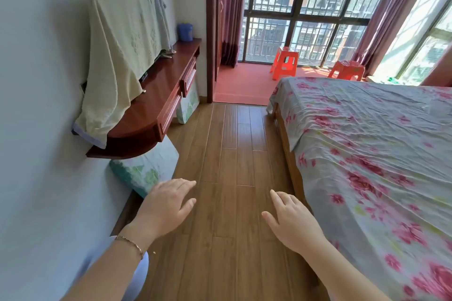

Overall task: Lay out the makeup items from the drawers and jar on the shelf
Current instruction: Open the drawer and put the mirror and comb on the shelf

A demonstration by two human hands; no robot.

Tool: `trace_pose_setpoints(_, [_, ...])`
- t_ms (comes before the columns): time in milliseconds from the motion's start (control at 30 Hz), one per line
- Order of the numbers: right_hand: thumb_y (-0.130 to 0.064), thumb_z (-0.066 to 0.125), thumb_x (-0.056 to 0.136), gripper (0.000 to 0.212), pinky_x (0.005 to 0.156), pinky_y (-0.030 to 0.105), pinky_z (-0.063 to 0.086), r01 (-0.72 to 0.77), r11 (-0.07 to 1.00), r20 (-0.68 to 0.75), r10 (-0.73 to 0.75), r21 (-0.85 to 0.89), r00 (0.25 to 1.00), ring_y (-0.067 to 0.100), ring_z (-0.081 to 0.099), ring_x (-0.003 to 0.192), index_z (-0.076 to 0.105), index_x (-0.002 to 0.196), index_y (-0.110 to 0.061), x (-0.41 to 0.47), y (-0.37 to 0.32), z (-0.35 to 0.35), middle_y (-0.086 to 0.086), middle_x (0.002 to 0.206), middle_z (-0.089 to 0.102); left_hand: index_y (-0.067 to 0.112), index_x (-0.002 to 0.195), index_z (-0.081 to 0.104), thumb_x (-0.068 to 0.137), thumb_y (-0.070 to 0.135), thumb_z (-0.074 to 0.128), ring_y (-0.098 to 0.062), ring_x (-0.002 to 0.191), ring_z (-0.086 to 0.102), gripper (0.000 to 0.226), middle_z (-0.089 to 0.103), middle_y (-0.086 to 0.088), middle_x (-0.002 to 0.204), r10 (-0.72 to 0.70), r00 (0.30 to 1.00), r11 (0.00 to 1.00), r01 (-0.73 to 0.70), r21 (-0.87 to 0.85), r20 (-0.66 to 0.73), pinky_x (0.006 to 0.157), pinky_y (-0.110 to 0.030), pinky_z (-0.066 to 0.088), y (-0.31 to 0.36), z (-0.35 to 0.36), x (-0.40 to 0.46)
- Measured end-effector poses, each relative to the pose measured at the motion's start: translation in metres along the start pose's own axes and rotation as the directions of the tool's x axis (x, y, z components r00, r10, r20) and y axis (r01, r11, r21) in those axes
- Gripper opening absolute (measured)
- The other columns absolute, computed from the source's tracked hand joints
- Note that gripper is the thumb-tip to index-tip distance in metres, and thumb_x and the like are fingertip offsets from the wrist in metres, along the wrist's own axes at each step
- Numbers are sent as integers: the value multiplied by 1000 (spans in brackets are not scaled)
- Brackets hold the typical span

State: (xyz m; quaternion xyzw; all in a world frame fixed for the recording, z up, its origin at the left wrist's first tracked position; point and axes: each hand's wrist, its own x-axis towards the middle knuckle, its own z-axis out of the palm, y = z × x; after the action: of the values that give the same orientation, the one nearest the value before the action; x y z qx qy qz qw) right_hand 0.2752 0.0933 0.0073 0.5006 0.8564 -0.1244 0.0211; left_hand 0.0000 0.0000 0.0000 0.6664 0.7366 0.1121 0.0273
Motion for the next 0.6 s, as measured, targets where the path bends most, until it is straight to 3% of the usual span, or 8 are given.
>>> trace_pose_setpoints(233, [-53,25,95,61,115,28,14,46,999,-6,-46,12,999,14,16,142,15,147,-22,59,15,8,-6,153,25,25,129,52,84,55,22,-11,123,48,62,56,8,129,14,1000,999,-13,34,-22,101,-33,35,-12,32,52])
trace_pose_setpoints(433, [-52,25,95,61,114,28,16,31,999,-2,-31,10,1000,17,16,142,13,148,-23,147,19,-16,-6,152,25,23,132,49,89,47,34,-12,118,51,51,57,7,127,-8,999,1000,7,-15,-38,99,-32,37,-40,32,145])
trace_pose_setpoints(600, [-50,27,96,60,114,28,14,14,999,-46,-13,29,999,18,15,143,13,148,-23,238,11,-58,-5,153,24,24,133,47,82,55,15,-8,118,48,68,55,12,126,18,999,1000,-19,-3,-31,99,-29,35,-77,15,238])
